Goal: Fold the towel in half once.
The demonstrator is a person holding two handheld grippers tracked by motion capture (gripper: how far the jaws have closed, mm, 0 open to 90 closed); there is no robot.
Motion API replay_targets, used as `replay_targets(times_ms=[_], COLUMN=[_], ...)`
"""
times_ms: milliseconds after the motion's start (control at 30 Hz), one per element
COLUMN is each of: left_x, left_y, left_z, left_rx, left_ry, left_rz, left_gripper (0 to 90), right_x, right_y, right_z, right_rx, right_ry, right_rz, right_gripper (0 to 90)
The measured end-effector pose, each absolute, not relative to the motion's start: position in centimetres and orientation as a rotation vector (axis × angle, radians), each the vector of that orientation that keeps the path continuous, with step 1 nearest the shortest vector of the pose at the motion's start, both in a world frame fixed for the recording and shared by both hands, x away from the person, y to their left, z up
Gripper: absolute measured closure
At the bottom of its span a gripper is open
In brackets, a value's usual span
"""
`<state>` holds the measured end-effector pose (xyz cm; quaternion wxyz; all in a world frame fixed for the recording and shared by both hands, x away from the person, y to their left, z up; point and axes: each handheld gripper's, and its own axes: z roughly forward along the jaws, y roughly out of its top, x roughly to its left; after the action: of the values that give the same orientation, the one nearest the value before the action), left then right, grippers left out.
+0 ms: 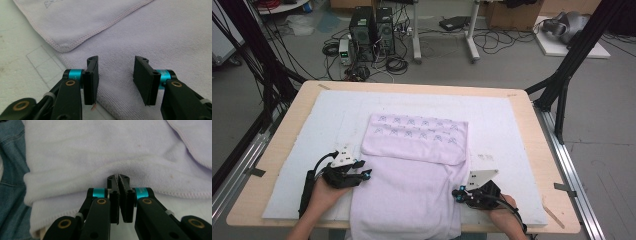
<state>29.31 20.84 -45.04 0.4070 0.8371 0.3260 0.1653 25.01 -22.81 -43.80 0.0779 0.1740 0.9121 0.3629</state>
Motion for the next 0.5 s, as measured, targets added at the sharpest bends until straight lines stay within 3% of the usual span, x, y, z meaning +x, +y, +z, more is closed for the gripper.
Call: replay_targets(times_ms=[267, 500], left_x=[29.3, 29.7], left_y=[20.9, 21.4], left_z=[-45.0, -43.9], left_rx=[2.110, 2.113], left_ry=[0.826, 0.825], left_rz=[0.412, 0.443], left_gripper=[54.9, 52.0], right_x=[23.2, 24.8], right_y=[-26.1, -26.3], right_z=[-43.5, -42.0], right_rx=[0.605, 0.622], right_ry=[2.717, 2.672], right_rz=[1.096, 1.144], right_gripper=[86.1, 71.6])
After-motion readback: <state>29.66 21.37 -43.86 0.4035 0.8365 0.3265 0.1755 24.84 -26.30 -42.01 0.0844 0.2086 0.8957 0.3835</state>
